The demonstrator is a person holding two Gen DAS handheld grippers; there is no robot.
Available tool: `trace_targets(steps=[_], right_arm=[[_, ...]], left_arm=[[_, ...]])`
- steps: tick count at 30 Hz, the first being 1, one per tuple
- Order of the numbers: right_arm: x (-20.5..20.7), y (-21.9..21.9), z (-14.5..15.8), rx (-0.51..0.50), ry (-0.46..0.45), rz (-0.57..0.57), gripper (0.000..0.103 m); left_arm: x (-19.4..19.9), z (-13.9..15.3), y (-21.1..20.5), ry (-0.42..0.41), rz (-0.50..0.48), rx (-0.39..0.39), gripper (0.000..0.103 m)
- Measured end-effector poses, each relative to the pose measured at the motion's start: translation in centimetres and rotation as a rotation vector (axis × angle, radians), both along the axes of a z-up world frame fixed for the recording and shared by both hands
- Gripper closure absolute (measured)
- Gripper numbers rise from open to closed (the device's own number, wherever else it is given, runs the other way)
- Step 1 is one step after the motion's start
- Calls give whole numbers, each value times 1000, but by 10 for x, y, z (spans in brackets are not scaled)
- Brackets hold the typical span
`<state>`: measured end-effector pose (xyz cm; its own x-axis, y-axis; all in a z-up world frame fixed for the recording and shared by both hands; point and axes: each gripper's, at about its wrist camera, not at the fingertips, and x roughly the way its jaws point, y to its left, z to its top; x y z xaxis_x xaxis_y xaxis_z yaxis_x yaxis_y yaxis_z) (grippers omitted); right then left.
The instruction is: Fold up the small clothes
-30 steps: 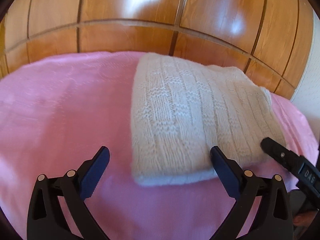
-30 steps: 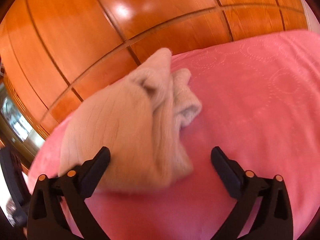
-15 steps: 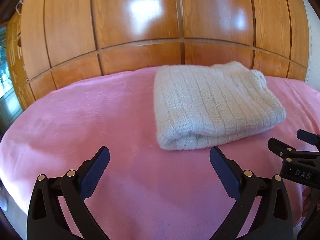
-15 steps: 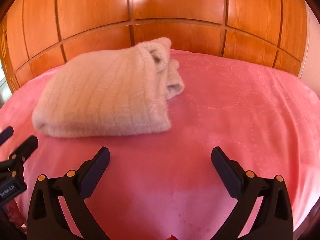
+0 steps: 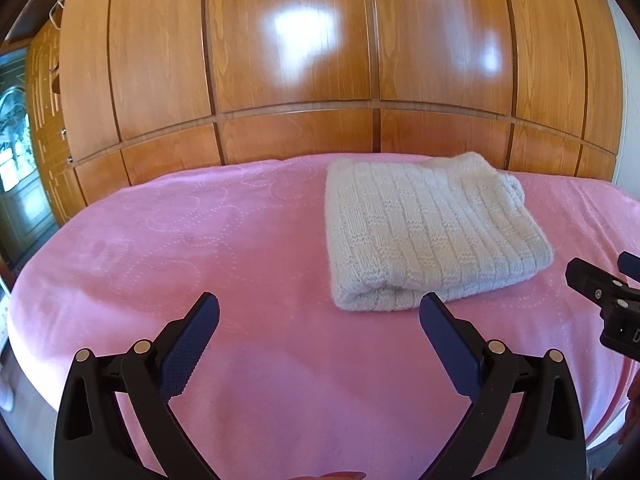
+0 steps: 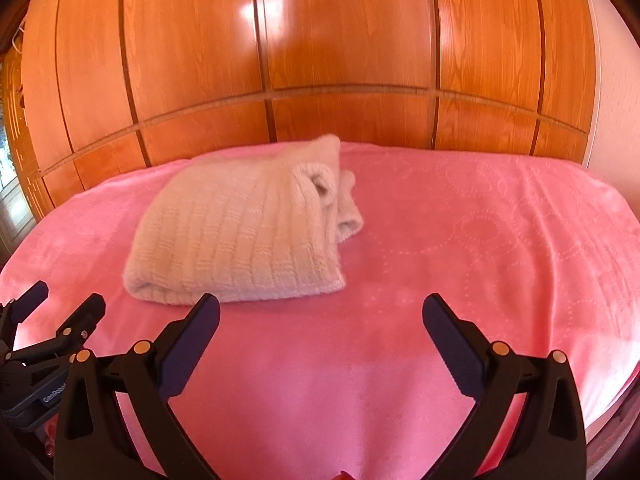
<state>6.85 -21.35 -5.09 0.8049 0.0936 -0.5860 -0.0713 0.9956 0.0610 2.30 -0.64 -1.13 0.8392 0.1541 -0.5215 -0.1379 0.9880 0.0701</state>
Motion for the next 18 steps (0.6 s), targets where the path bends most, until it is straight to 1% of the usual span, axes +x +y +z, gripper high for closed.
trace_targets(steps=[2, 9, 18], right_arm=[[-6, 1, 5, -18, -9, -7, 2], [-26, -4, 12, -30, -25, -24, 2], [-27, -8, 13, -23, -28, -47, 2]], left_arm=[[-2, 4, 1, -5, 3, 1, 4], [-8, 14, 2, -14, 6, -19, 4], [-11, 15, -1, -22, 5, -15, 4]])
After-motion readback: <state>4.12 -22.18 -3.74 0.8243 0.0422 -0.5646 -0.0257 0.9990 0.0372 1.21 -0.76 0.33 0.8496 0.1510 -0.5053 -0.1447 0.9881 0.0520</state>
